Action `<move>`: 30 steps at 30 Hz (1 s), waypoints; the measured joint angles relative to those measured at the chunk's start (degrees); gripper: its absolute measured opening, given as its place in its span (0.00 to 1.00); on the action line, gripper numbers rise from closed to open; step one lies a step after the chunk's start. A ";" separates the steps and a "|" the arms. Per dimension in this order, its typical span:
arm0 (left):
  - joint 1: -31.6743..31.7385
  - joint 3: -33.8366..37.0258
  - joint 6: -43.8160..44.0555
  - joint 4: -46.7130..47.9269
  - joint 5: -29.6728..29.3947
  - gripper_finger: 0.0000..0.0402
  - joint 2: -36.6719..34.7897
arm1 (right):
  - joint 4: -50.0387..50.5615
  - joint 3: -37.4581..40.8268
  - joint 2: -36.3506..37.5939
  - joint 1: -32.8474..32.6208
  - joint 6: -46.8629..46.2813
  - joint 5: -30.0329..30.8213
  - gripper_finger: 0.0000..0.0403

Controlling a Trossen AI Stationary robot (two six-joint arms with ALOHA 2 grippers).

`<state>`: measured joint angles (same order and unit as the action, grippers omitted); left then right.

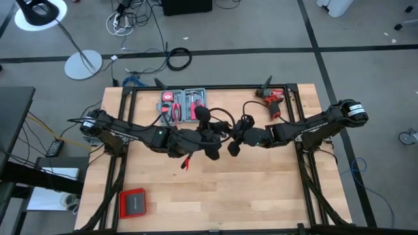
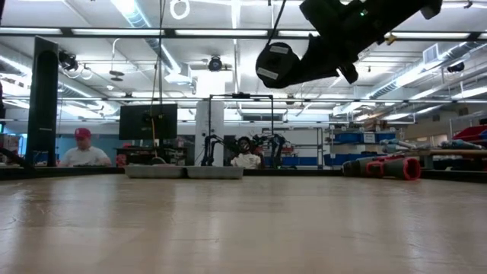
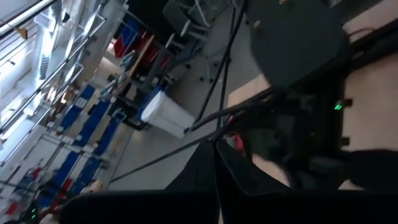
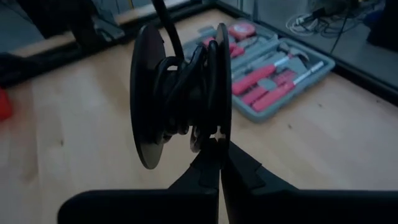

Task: Coil cords

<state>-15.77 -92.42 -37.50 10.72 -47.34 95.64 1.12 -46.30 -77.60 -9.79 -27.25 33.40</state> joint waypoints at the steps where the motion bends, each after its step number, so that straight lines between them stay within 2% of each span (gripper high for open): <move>1: 0.00 0.00 0.00 -0.41 0.56 0.00 0.00 | -0.84 0.00 0.00 0.15 0.36 -0.01 0.00; 8: 0.00 0.00 0.20 -2.82 6.27 0.00 0.32 | -7.46 0.00 -0.02 2.25 3.13 0.43 0.00; 13: 0.28 0.00 0.12 -2.27 6.56 0.00 0.48 | -12.65 0.00 -0.07 0.83 7.75 -0.88 0.00; 19: 1.47 0.00 -1.35 -3.58 6.06 0.00 0.48 | -13.29 0.00 -0.07 -2.44 10.36 -1.44 0.00; 23: 2.30 0.00 0.28 -3.26 9.18 0.00 0.46 | -13.31 0.00 -0.07 -3.03 10.83 0.22 0.00; 30: 2.23 0.00 2.40 -3.30 12.67 0.00 0.44 | -14.70 0.00 -0.09 0.84 9.53 1.74 0.00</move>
<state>-13.54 -92.42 -35.10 7.42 -34.67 96.07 -13.58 -46.30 -77.69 -8.95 -17.71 35.14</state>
